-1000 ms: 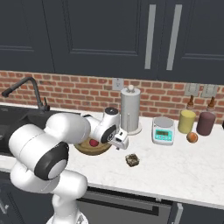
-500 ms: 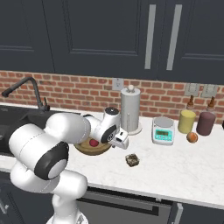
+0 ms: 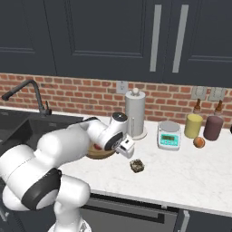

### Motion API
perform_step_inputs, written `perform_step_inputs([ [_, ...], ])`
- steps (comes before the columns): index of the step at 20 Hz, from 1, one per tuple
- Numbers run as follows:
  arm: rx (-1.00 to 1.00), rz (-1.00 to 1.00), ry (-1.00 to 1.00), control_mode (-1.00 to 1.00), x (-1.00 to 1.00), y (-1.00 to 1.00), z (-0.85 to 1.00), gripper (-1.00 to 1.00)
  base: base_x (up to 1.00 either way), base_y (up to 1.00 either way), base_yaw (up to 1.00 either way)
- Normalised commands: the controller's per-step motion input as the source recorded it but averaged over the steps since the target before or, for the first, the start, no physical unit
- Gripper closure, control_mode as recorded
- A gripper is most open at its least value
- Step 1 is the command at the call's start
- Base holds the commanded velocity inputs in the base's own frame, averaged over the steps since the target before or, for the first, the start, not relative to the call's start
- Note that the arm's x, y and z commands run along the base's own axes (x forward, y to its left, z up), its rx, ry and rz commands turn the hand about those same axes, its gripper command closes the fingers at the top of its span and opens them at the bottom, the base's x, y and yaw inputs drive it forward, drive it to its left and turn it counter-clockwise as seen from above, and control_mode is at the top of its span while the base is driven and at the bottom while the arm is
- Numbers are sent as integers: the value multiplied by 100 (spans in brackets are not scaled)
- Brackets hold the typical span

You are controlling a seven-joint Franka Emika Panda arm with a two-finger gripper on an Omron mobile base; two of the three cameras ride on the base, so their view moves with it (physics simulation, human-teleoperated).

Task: Pick the tomato from the sink and place it in the bowl. Then pick the bowl and place it in the microwave. Then close the microwave door and press the start button.

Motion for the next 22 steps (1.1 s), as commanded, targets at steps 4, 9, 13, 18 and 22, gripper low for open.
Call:
perform_step_inputs([
  [4,0,-30,-4,-100,-46,2,67,100,0,0,0],
  [9,0,-39,3,-100,-43,8,67,100,0,0,0],
  [13,0,-50,0,-100,-43,22,33,100,0,0,0],
  [18,4,-57,-3,-100,-48,9,20,100,0,0,0],
  [22,15,-48,0,-100,-47,9,51,100,0,0,0],
])
